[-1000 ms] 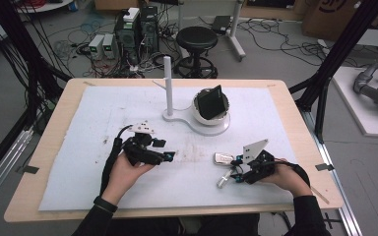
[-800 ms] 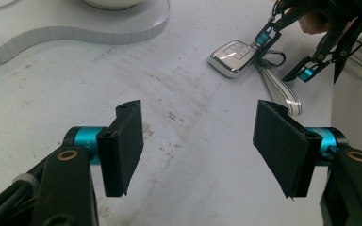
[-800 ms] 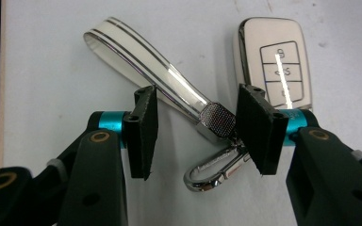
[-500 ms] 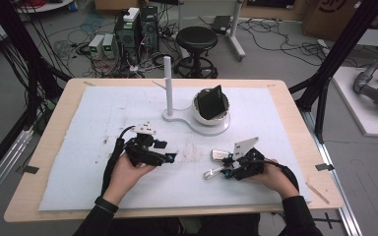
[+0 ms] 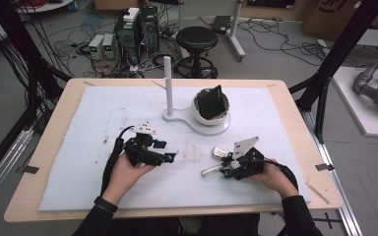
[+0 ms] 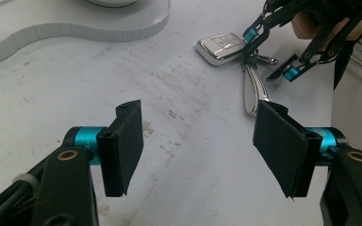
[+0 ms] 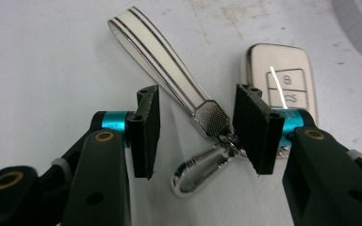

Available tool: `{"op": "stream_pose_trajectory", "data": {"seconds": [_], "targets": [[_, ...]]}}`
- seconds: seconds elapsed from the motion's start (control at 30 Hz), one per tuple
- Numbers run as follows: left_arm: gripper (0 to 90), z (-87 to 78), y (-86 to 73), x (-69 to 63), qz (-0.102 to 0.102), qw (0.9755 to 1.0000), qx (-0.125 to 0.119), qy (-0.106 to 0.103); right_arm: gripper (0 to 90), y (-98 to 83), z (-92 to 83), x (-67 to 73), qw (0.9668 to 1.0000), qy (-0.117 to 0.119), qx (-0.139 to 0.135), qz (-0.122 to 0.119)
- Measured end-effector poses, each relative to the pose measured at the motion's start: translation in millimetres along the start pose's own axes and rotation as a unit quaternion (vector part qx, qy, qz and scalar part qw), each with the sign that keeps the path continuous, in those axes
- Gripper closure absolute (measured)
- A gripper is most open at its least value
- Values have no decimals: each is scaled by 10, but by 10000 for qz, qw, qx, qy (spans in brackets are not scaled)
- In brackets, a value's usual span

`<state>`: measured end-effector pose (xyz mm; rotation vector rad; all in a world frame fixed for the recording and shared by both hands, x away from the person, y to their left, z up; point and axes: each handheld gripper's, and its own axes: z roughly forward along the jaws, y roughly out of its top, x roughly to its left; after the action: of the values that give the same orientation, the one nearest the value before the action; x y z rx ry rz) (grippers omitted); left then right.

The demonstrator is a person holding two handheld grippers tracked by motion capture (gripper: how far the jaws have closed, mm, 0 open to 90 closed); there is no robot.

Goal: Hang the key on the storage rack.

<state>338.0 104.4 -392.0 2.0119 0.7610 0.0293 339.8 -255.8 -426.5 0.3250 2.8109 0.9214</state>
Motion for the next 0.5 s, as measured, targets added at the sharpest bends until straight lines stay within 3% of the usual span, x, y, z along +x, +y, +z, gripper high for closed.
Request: {"op": "stream_pose_trajectory", "data": {"seconds": [0.2, 0.4, 0.5], "targets": [[338, -45, -23, 1, -13, 10000, -22, 23, 573, 41, 35, 17, 9997, 78, 124, -210], [338, -122, -69, 14, -55, 9999, -66, 97, 697, 93, 54, -21, 9994, 287, 185, -3], [338, -162, -92, 26, -94, 9998, -81, 146, 712, 187, 125, -15, 9991, 348, 226, 106]]}}
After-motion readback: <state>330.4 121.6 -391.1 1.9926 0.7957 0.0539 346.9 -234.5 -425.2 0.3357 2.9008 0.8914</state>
